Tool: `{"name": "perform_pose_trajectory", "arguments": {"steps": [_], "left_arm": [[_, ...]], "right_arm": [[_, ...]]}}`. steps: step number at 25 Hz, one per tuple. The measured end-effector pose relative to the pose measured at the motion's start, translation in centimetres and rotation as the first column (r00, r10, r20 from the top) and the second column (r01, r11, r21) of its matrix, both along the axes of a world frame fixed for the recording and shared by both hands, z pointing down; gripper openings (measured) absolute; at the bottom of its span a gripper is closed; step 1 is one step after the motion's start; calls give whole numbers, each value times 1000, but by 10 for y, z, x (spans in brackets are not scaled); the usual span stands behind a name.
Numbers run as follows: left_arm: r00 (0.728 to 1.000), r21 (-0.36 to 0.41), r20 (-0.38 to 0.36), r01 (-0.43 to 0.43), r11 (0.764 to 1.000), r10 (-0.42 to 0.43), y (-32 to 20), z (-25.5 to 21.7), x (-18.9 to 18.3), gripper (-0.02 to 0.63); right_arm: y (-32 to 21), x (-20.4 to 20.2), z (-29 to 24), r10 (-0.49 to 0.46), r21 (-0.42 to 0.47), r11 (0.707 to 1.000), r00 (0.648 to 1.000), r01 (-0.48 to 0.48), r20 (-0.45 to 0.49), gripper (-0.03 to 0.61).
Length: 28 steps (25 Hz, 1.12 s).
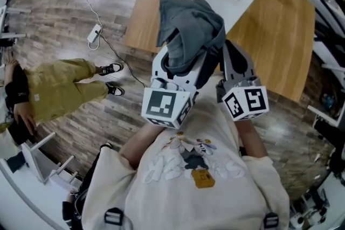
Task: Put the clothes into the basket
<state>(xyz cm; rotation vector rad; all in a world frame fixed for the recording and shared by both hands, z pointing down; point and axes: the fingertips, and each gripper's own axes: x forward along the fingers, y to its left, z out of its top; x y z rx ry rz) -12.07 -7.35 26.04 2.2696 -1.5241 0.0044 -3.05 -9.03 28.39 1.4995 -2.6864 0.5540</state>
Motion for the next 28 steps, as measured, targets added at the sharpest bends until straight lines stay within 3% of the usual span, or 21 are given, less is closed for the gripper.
{"name": "perform_pose_trajectory", "arguments": {"steps": [14, 28], "left_arm": [[995, 10, 36, -98, 995, 97, -26, -3, 3, 267], [982, -18, 87, -169, 985, 170, -61, 17, 20, 267]], "right_arm": [[-13, 1, 0, 41, 19, 999, 999, -41, -23, 25], [-37, 13, 13, 10, 2, 1000, 997, -10, -77, 25]]}}
